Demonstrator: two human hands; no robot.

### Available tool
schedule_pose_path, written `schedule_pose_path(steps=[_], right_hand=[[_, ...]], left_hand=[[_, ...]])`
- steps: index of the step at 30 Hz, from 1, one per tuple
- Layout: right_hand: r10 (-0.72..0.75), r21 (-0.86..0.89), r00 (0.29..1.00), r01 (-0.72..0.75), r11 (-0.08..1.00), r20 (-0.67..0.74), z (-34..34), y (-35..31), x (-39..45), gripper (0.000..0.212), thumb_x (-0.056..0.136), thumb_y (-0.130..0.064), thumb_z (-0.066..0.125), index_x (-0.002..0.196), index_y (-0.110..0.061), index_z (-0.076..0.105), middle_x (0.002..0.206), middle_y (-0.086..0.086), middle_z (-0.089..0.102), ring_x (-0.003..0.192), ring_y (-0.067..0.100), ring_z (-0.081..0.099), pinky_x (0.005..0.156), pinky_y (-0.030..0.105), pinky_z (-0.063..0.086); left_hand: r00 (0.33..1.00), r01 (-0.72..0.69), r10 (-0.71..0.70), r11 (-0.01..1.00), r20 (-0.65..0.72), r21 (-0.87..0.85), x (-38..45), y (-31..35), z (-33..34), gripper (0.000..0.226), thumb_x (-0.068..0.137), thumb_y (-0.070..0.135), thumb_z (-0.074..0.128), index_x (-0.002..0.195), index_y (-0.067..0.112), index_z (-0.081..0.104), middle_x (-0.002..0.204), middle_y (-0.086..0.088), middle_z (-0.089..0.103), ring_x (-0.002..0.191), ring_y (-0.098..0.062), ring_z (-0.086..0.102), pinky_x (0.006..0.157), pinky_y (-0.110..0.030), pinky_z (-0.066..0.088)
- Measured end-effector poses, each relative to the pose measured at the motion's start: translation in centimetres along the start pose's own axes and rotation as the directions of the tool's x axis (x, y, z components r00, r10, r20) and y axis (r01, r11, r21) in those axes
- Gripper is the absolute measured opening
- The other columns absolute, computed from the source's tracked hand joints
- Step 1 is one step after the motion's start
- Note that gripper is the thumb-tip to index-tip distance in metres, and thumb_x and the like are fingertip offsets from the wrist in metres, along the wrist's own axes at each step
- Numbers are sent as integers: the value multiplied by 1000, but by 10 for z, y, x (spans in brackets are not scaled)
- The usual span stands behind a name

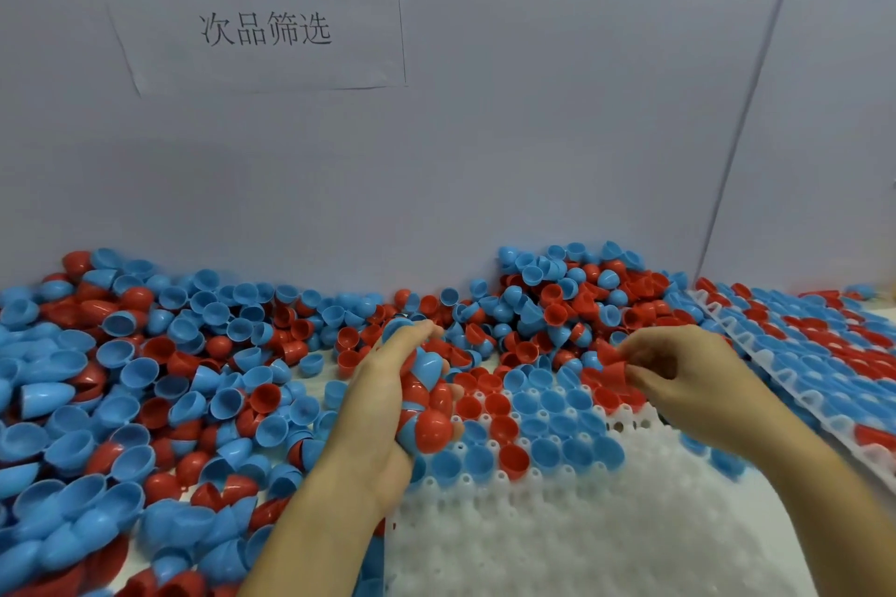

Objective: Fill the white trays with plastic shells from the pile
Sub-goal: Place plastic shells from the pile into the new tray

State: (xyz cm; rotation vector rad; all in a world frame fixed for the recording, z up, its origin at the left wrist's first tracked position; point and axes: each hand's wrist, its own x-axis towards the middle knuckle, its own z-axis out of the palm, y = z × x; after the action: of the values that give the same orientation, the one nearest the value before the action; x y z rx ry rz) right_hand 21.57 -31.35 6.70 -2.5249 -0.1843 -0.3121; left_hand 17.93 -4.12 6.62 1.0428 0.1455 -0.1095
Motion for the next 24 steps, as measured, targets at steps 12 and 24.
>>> schedule_pose_path(steps=[12,24], right_hand=[[136,-388,948,-15,921,288,19,35,3,25,92,-5,63,101,-23,77,85,-13,68,71,7,66,64,22,58],[162,-475,910,43,879,381,30,39,7,27,91,-14,68,114,-26,73,96,-12,69,76,6,66,68,22,60]], left_hand=[[1000,-21,22,1000,-10,21,-2,-5,5,21,80,35,73,93,19,73,76,-7,67,63,-20,65,47,-32,53],[999,-32,33,999,-17,41,-3,-7,8,55,53,45,75,102,19,73,77,-7,71,65,-20,66,48,-32,53]])
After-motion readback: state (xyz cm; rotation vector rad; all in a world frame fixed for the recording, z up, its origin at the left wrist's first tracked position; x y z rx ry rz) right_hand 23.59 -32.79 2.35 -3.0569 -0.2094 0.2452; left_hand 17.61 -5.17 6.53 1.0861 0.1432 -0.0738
